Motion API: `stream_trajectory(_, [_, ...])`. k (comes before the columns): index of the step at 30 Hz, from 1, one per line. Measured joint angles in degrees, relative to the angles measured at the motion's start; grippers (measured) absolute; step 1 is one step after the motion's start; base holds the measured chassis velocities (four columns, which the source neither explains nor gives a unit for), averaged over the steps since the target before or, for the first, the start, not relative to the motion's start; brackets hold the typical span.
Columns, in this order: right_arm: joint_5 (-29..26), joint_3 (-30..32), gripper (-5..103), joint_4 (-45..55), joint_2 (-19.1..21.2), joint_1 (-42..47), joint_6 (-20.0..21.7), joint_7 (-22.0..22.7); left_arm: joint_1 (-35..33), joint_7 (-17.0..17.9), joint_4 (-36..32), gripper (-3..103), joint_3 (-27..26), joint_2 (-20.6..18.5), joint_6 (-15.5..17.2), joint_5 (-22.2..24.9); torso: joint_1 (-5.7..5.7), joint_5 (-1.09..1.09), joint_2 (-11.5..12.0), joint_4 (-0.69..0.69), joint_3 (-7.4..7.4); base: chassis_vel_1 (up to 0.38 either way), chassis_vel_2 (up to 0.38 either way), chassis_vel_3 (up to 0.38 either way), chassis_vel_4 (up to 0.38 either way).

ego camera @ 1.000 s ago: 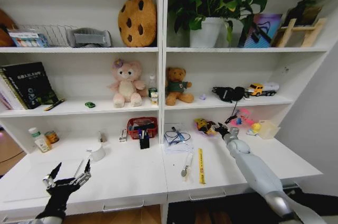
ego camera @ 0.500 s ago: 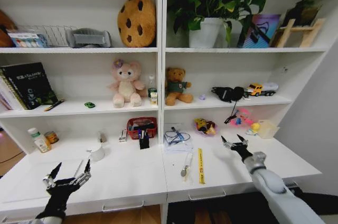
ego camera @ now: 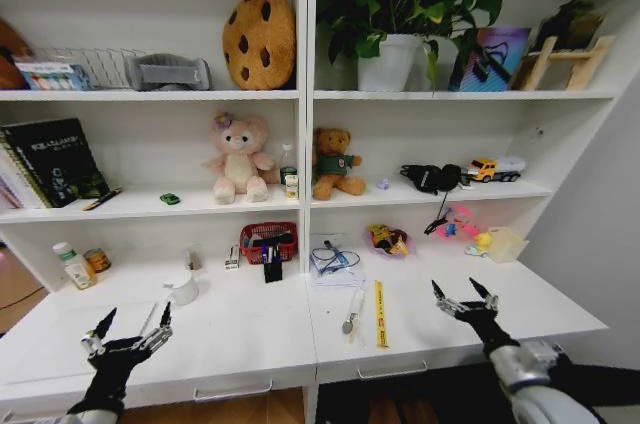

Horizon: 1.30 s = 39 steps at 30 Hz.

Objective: Organize the objects on the table.

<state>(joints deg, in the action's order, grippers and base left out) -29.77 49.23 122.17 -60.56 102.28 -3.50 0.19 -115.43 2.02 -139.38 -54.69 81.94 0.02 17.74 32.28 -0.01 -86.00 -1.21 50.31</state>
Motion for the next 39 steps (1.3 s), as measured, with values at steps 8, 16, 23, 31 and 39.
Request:
stream_trajectory(8, [0.24, -0.40, 100, 3.33, -0.14, 0.20, 0.83, -2.47, 0.00, 0.00, 0.00, 100, 0.00, 0.00, 0.00, 0.00, 0.01, 0.01, 0.01, 0.00, 0.00, 0.000, 0.000, 0.000, 0.000])
stream_trajectory(16, [1.96, -2.48, 100, 5.82, -1.68, 2.64, 0.21, -4.77, 0.00, 0.00, 0.00, 100, 0.00, 0.00, 0.00, 0.00, 0.01, 0.01, 0.01, -0.02, 0.00, 0.000, 0.000, 0.000, 0.000])
stream_trajectory(23, [5.20, -6.68, 100, 6.19, -2.87, 1.57, 0.24, -1.30, 0.00, 0.00, 0.00, 100, 0.00, 0.00, 0.00, 0.00, 0.01, 0.01, 0.01, -0.02, 0.00, 0.000, 0.000, 0.000, 0.000])
stream_trajectory(31, [5.44, -7.45, 100, 6.32, -2.58, 0.55, 1.22, -0.37, 0.00, 0.00, 0.00, 100, 0.00, 0.00, 0.00, 0.00, 0.01, 0.01, 0.01, -0.01, 0.01, 0.000, 0.000, 0.000, 0.000])
stream_trajectory(39, [5.41, -7.45, 100, 6.29, -2.55, 0.51, 1.26, -0.37, 0.00, 0.00, 0.00, 100, 0.00, 0.00, 0.00, 0.00, 0.01, 0.01, 0.01, -0.01, 0.01, 0.000, 0.000, 0.000, 0.000])
